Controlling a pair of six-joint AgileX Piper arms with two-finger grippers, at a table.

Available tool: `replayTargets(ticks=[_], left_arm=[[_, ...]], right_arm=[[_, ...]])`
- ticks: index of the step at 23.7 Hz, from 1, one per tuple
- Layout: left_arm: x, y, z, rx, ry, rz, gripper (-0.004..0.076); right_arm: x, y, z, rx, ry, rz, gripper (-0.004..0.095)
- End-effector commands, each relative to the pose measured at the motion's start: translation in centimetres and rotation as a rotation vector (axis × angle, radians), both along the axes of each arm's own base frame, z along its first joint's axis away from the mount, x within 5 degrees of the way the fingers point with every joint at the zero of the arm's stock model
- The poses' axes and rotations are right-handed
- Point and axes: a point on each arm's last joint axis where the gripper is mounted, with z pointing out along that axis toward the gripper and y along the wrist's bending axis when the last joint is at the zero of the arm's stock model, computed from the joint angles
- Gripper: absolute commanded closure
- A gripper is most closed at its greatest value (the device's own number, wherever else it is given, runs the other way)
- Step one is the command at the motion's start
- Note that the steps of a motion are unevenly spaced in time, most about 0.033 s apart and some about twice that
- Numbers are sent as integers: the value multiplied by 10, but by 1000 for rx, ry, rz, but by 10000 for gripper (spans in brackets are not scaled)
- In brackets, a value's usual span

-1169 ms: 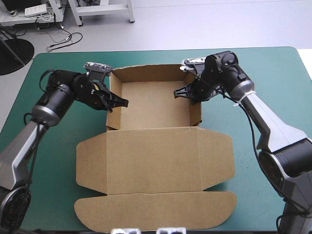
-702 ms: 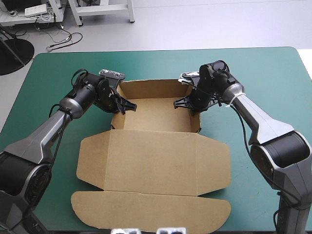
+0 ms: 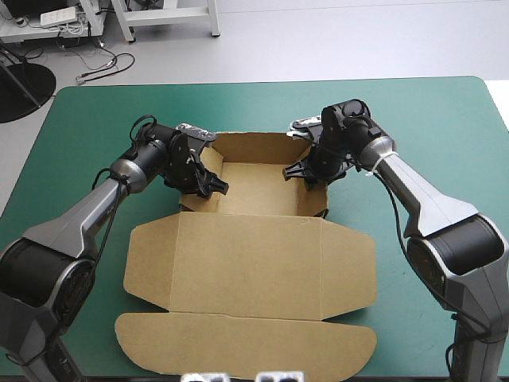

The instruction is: Fold the box

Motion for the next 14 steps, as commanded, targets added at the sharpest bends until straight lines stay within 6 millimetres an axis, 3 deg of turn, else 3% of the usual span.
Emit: replayTargets(ticks=[1, 9, 12, 14], left_arm=[[-2, -2, 36, -48, -109, 0, 248], [1, 4, 97, -2, -202, 17, 248], [-8, 9, 135, -8, -215, 42, 248], [-18, 5, 155, -116, -239, 39, 248]], right_arm=[[-6, -7, 50, -15, -134, 16, 517], [-18, -13, 115, 41, -327, 50, 518], [-45, -26, 158, 85, -430, 47, 518], [-63, -33, 178, 116, -476, 37, 518]])
